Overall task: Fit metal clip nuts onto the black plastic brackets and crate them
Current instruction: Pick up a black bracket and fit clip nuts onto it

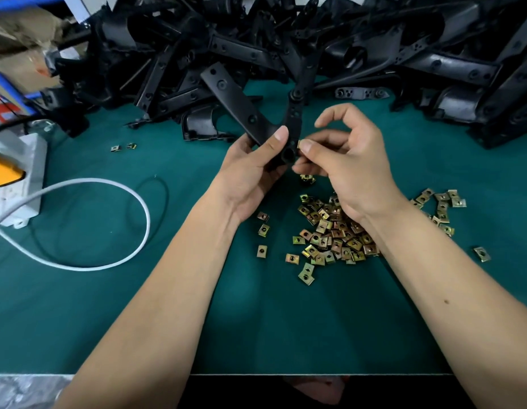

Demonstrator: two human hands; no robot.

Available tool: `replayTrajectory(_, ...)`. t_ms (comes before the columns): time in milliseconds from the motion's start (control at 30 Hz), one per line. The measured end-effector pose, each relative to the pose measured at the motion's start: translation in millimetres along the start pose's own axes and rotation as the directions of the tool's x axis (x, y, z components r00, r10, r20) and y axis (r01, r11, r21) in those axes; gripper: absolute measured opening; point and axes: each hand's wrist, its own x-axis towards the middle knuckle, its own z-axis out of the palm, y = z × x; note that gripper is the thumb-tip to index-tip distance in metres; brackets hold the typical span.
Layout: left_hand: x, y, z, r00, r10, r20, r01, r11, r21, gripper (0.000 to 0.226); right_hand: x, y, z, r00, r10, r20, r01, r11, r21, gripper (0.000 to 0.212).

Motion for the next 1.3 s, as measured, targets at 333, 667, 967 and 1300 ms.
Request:
replayTrajectory(333, -3, 0, 1, 1.0, 0.008, 0.025, -0.008, 1.0, -0.007, 0.036, 0, -1, -6, 0.997, 0.044, 0.055, -0.041, 0.998, -0.056, 0.029)
replayTrajectory(667, -5, -6, 7, 0.987, 0.117, -0.107, -0.102, 0.985, 0.138, 0.016, 3, 7, -2, 0.993, -0.116, -0.006, 0.107, 0.935, -0.339, 0.039)
replayTrajectory(967, 2, 15, -19, 0.891, 0.314, -0.329, -0.258, 0.945, 0.202, 0.011, -21, -14, 17, 0.809, 0.04, 0.587, 0.404, 0.687, -0.604, 0.013)
replayTrajectory(1300, -3, 22, -24, 0.975, 0.12, -0.187, -0.129, 0.991, -0.038, 0.018, -24, -13, 23, 0.714, 0.252, 0.654, 0.438, 0.568, -0.697, 0.021)
